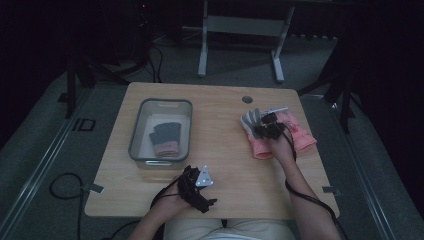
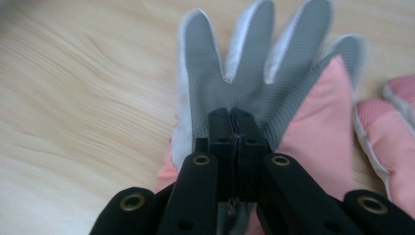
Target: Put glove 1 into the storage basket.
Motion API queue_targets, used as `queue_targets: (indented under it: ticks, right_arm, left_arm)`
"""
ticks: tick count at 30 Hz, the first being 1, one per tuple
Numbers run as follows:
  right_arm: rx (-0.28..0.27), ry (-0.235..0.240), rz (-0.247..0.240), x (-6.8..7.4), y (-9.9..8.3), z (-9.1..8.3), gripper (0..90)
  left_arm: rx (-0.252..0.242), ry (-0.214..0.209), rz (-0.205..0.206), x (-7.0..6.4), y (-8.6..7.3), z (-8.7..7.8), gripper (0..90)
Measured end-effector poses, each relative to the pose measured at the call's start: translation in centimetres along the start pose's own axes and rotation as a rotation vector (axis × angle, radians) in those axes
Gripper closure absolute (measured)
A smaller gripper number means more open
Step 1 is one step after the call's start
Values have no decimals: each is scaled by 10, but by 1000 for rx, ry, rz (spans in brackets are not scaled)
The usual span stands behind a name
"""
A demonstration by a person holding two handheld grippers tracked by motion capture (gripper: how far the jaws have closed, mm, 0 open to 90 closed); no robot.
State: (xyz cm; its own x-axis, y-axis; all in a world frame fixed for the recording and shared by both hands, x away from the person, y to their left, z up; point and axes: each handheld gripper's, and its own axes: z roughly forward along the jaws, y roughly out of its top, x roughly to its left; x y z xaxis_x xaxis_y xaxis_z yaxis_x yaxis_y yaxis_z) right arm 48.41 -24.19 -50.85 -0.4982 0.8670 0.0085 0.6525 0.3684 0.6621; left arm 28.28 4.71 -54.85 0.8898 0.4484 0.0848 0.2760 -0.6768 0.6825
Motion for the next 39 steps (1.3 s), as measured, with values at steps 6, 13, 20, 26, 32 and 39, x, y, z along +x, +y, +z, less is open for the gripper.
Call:
queue_targets:
  ticks: [6,13,20,26,32,39]
  right_arm:
    - [-151,48,97,21,3,-56,887]
    - [-232,-20,123,62,-11,-108,887]
    - [-198,-38,168,90,-34,-97,886]
    - [-118,-57,194,101,-53,-58,886]
    - [-78,-45,225,102,-52,-33,884]
    - [-38,-43,203,110,-51,-10,869]
  left_arm:
    - [20,1,20,-1,-1,0,19]
    - [12,-1,27,0,0,-1,20]
    - [14,-9,43,1,1,-3,20]
    - [27,-25,63,0,-1,2,19]
    - [28,-26,70,-1,-2,3,19]
    - [27,-20,81,-2,-1,1,19]
